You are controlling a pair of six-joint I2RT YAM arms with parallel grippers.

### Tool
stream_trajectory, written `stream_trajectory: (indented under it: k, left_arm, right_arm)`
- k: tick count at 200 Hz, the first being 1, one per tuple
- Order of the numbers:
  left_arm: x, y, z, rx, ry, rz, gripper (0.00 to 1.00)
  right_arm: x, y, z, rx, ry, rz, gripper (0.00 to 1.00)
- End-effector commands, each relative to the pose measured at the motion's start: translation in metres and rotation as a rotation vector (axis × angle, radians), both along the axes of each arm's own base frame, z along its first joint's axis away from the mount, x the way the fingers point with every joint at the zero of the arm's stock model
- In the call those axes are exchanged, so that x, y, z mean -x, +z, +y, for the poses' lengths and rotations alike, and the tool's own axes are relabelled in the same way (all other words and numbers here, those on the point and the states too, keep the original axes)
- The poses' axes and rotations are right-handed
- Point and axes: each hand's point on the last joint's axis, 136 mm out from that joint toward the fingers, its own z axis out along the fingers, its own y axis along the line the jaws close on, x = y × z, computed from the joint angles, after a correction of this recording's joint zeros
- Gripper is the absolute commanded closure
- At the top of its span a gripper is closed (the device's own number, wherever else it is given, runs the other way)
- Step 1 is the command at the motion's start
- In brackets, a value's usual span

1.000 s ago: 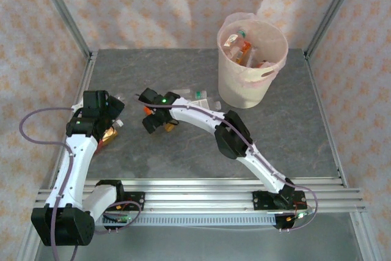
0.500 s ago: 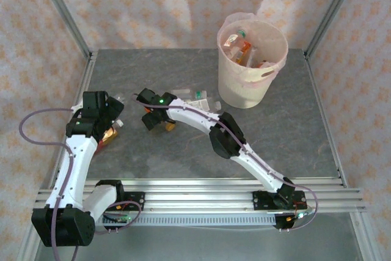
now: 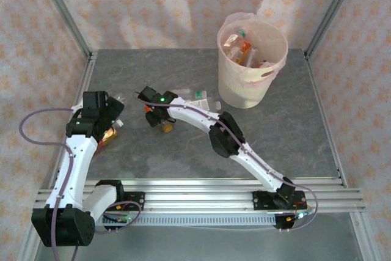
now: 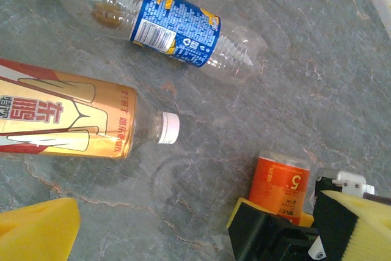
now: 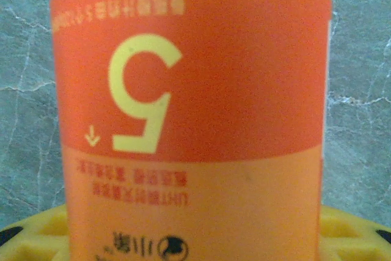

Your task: Put the plastic bottles in the bin

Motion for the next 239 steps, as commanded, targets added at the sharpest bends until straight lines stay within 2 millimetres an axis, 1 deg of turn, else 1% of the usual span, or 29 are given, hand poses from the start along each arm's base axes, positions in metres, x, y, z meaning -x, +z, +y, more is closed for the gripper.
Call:
stream_trajectory:
  k: [1,16,28,49,64,86,115,136,154,178,187,199,218,226,228,239]
  left_arm:
    - [0.009,-0.006,0.004,-0.021,0.002,0.032,0.0]
    - [0.01,-0.007,0.004,-0.021,0.004,0.033,0.0]
    - [0.01,-0.007,0.005,-0.022,0.008,0.034,0.0]
    - [0.01,-0.006,0.005,-0.023,0.014,0.028,0.0]
    - [0.01,-0.006,0.005,-0.023,0.013,0.027,0.0]
    - [0.008,-0.005,0.004,-0.021,0.004,0.019,0.0]
    - [0.007,0.001,0.004,-0.024,0.007,-0.011,0.0]
    - [0.005,0.006,0.004,-0.028,0.0,-0.042,0.0]
    - [0.003,0.009,0.003,-0.031,-0.01,-0.055,0.0]
    - [0.002,0.01,0.002,-0.032,-0.022,-0.062,0.0]
    - [0.002,0.011,0.002,-0.033,-0.026,-0.064,0.0]
    - [0.002,0.011,0.002,-0.033,-0.028,-0.064,0.0]
    - [0.001,0.011,0.001,-0.03,-0.031,-0.069,0.0]
    - [0.0,0.011,0.001,-0.03,-0.033,-0.069,0.0]
    - [0.0,0.011,0.0,-0.029,-0.034,-0.07,0.0]
    - [-0.001,0.012,0.0,-0.024,-0.035,-0.072,0.0]
  right_arm:
    - [-0.002,0.029,-0.001,-0.033,-0.012,-0.009,0.51]
    - [-0.002,0.042,-0.001,-0.052,-0.02,-0.017,0.53]
    - [-0.001,0.056,0.001,-0.081,-0.025,-0.023,0.54]
    - [-0.001,0.09,0.003,-0.145,-0.038,-0.042,0.56]
    - [-0.001,0.119,0.002,-0.188,-0.055,-0.07,0.57]
    - [-0.002,0.165,-0.006,-0.251,-0.092,-0.115,0.58]
    - [-0.005,0.227,-0.025,-0.335,-0.14,-0.197,0.58]
    - [-0.01,0.271,-0.047,-0.389,-0.196,-0.275,0.58]
    - [-0.015,0.303,-0.071,-0.421,-0.256,-0.354,0.59]
    - [-0.02,0.339,-0.103,-0.476,-0.336,-0.436,0.59]
    - [-0.024,0.353,-0.12,-0.498,-0.377,-0.466,0.59]
    - [-0.026,0.365,-0.138,-0.522,-0.418,-0.499,0.59]
    - [-0.031,0.382,-0.171,-0.553,-0.491,-0.558,0.6]
    - [-0.032,0.391,-0.187,-0.574,-0.528,-0.582,0.6]
    - [-0.032,0.392,-0.188,-0.575,-0.531,-0.584,0.6]
    - [-0.035,0.4,-0.209,-0.603,-0.576,-0.605,0.6]
